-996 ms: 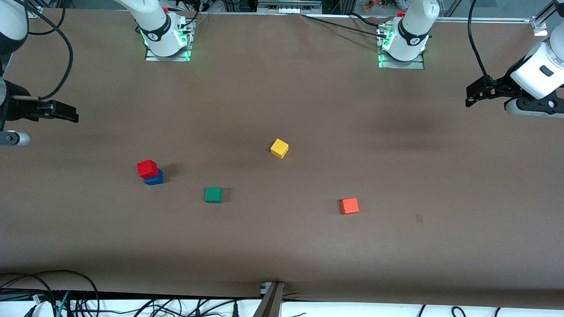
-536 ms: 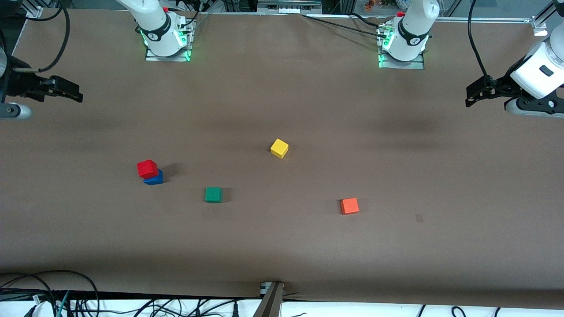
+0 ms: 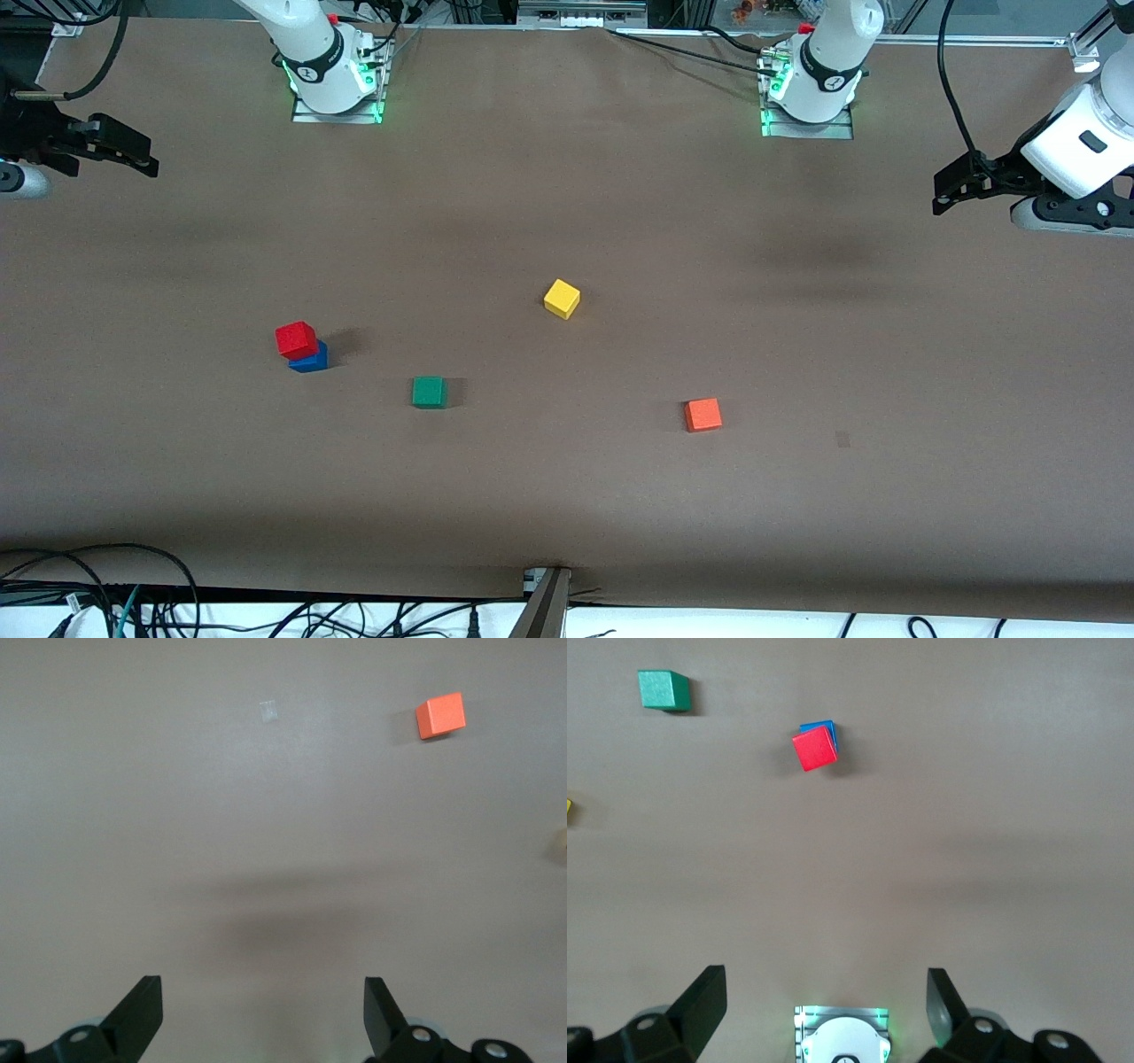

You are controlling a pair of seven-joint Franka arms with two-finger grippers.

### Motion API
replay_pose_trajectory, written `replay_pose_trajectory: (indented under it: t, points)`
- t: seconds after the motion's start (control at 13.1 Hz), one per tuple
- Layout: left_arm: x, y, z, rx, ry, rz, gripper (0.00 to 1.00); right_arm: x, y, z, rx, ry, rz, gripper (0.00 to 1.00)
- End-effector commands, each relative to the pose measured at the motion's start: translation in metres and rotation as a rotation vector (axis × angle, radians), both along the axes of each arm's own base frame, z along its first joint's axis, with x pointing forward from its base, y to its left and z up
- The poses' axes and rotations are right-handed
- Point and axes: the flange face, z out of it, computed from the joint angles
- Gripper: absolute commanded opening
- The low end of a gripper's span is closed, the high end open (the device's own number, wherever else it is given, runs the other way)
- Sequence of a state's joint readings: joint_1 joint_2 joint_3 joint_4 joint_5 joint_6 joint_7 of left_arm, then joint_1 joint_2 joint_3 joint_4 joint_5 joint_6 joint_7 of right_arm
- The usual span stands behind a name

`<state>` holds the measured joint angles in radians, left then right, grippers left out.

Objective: Pass red block to right arm, stack on blue

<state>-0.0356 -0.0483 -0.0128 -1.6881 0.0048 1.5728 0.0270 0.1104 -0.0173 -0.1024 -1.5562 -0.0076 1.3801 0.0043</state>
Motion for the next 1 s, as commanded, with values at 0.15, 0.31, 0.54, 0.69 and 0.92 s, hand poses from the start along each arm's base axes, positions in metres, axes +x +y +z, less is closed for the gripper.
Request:
replay_pose_trajectory:
  t: [0.15,0.31,0.54,0.69,0.92]
  points:
    - [0.002,-0.003,0.007,0.020,0.002,-0.002,1.00,0.003,-0.001,0.000,-0.016,0.013,-0.001,1.00]
    - [0.002,-0.002,0.007,0.020,0.002,-0.001,1.00,0.008,-0.004,0.004,-0.018,0.010,-0.005,1.00]
    - [0.002,-0.003,0.006,0.021,0.004,-0.002,1.00,0.008,-0.005,0.004,-0.019,0.013,-0.008,1.00]
    - [0.002,-0.002,0.006,0.021,0.004,-0.001,1.00,0.008,-0.007,0.004,-0.017,0.013,-0.011,1.00]
    - [0.002,-0.003,0.006,0.019,0.004,-0.001,1.00,0.009,-0.007,0.004,-0.017,0.010,-0.012,1.00]
